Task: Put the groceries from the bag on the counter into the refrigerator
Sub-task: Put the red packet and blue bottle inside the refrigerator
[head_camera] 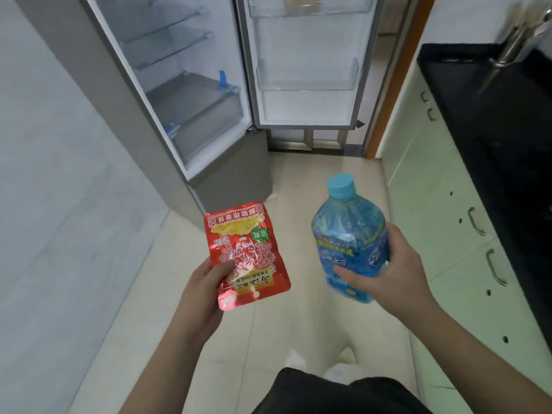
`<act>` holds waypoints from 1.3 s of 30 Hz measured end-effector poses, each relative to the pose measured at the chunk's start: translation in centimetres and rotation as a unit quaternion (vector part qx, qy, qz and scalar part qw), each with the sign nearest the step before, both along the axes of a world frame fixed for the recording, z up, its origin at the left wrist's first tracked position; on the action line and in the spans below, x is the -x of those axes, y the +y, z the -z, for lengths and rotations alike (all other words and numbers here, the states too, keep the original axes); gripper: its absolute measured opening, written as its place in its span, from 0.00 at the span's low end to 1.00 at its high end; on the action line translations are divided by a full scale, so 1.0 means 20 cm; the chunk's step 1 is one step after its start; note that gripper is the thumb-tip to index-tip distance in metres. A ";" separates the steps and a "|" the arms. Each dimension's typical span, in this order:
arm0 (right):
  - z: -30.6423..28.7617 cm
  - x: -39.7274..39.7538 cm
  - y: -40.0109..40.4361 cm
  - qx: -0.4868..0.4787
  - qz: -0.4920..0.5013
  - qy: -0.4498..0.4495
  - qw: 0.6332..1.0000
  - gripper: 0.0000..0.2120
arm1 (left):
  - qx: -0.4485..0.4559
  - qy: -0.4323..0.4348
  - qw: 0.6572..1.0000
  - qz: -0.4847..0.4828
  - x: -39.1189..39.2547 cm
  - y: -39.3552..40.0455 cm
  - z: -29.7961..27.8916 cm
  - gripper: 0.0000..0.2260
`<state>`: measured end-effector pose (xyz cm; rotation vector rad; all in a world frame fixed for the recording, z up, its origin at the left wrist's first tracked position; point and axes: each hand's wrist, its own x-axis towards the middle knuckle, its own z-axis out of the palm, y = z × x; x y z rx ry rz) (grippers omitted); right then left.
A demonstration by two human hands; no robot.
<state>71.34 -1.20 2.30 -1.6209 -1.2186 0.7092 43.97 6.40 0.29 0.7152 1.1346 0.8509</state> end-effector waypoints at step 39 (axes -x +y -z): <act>-0.04 0.12 2.39 -0.059 -0.194 0.012 0.979 0.34 | 0.011 -0.033 0.971 -0.235 0.05 1.80 -0.01 0.12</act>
